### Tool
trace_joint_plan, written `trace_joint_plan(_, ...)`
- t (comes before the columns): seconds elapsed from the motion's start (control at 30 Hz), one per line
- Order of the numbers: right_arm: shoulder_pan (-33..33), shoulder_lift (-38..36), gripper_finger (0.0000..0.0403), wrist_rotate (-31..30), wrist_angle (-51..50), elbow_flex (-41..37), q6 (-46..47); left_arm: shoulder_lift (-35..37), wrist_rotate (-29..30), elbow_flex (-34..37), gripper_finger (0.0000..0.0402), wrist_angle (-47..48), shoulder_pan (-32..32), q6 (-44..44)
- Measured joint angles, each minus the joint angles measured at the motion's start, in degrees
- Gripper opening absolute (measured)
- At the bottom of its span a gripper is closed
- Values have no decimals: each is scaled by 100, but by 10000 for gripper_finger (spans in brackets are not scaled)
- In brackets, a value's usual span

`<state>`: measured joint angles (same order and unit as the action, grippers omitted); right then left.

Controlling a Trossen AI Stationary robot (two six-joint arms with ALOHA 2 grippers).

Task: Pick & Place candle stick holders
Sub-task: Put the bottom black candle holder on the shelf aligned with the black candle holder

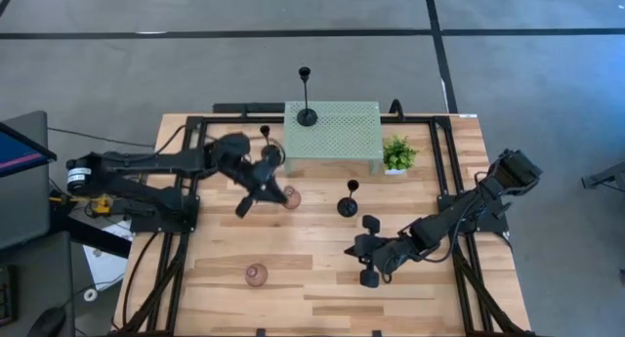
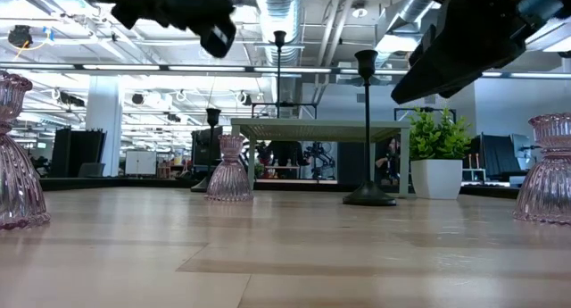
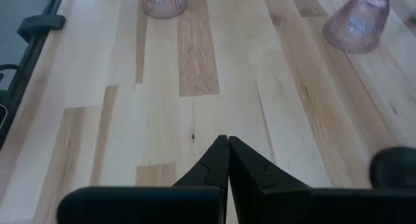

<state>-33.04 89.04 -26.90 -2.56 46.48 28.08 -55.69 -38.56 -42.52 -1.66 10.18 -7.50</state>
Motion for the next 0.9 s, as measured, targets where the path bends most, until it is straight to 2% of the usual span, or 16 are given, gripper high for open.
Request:
trace_joint_plan(0.17,0,-226,0,-4,-493,30,614,278,199,331,6,-230,-765,-286)
trace_joint_plan(0.27,-31,-325,0,-53,-648,31,779,462,530,488,6,-240,-1142,-300)
trace_joint_plan(0.37,-114,-381,0,-312,-699,31,758,651,826,682,7,-312,-1482,-313)
trace_joint_plan(0.53,-264,-378,0,-881,-969,31,759,930,847,1026,5,-483,-2095,-470)
trace_joint_plan(0.67,-299,-376,0,-1188,-1051,31,786,1055,852,1240,7,-534,-2388,-466)
trace_joint_plan(0.9,-202,-372,0,-1197,-1035,31,941,1015,854,1526,6,-568,-2558,-408)
